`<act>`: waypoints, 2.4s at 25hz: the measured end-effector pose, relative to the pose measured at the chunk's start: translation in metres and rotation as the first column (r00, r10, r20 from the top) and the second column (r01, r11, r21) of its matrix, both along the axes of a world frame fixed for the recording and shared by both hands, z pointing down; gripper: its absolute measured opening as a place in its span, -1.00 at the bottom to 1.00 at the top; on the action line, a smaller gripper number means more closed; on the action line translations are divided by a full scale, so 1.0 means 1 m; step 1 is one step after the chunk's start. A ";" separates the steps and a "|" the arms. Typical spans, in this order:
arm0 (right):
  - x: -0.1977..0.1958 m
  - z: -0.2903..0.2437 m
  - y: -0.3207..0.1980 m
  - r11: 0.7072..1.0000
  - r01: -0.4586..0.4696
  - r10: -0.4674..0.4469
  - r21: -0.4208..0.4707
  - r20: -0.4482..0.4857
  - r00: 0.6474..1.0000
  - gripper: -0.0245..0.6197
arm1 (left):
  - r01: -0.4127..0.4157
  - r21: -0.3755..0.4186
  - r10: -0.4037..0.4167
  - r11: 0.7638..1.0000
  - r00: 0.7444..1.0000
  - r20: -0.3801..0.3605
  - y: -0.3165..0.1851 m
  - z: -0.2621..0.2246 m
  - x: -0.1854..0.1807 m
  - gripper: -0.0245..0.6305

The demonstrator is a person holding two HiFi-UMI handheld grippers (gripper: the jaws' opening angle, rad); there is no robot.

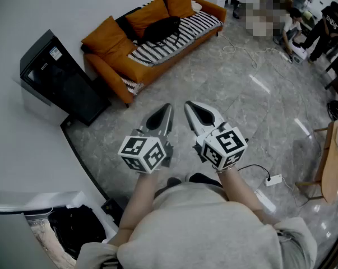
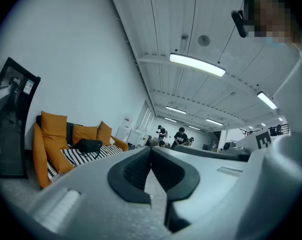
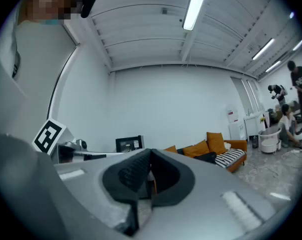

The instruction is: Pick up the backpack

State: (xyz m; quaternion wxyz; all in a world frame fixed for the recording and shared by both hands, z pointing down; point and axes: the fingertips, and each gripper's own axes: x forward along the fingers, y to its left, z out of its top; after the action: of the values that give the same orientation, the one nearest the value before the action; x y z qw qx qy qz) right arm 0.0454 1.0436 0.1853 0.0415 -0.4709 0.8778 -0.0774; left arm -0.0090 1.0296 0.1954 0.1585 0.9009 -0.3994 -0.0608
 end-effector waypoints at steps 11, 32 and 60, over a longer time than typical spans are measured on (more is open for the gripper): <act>-0.022 0.004 -0.005 0.999 0.029 -0.028 0.017 -0.050 0.998 -0.92 | -0.009 -0.016 0.010 1.000 0.997 0.073 -0.011 0.015 -0.016 -0.90; -0.044 0.025 -0.078 1.000 -0.013 0.011 -0.022 -0.079 0.997 -0.92 | -0.088 -0.036 0.090 0.995 0.993 0.075 -0.078 0.042 -0.050 -0.90; 0.073 0.024 -0.378 0.991 0.130 -0.129 -0.042 0.032 0.991 -0.92 | -0.054 -0.061 0.060 0.997 0.993 0.105 -0.391 0.041 0.086 -0.90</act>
State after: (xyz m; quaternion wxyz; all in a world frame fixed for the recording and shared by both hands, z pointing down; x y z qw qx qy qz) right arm 0.1188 0.6658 0.2089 0.0387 -0.4126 0.9039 -0.1059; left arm 0.0766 0.6385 0.2362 0.1649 0.9089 -0.3829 0.0037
